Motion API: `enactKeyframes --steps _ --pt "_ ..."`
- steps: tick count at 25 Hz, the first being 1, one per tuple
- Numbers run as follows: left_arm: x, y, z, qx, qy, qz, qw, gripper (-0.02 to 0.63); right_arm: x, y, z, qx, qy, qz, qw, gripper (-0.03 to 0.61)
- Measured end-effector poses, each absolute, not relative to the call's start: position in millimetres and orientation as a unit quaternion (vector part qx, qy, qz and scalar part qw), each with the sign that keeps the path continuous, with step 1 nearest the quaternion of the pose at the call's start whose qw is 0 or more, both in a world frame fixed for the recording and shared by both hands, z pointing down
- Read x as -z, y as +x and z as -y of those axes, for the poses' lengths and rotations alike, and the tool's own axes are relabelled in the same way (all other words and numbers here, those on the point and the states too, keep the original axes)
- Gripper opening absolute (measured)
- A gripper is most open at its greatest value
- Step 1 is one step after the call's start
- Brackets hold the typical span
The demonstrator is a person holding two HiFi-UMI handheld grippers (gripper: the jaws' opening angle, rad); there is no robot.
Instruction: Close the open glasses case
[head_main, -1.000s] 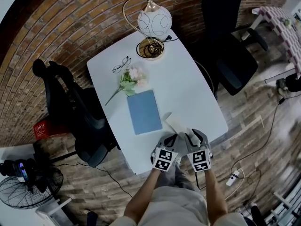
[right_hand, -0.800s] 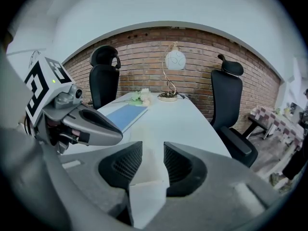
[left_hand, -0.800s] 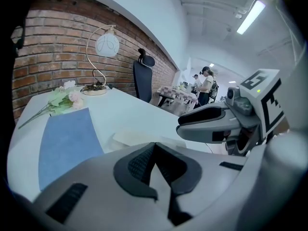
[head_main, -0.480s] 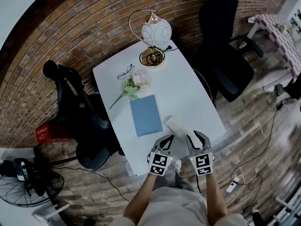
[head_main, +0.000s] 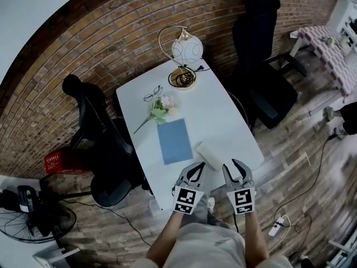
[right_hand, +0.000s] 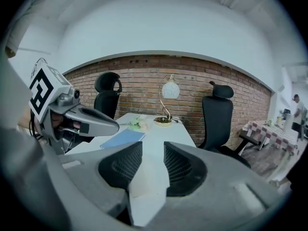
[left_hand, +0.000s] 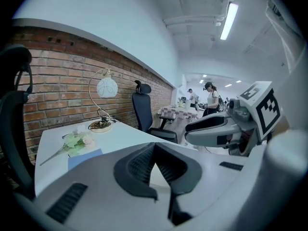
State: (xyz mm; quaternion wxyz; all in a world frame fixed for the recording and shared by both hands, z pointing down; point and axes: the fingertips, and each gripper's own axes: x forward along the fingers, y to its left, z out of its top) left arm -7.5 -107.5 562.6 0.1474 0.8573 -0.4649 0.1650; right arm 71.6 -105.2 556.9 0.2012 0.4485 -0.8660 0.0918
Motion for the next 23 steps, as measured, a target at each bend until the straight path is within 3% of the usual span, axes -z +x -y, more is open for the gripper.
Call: enactKeyframes --steps 23 --pt "-528 -23 102 -0.146 0.853 0.488 0.115 0.003 -519 69 100 -0.071 0.456 0.871 0.169 0.123"
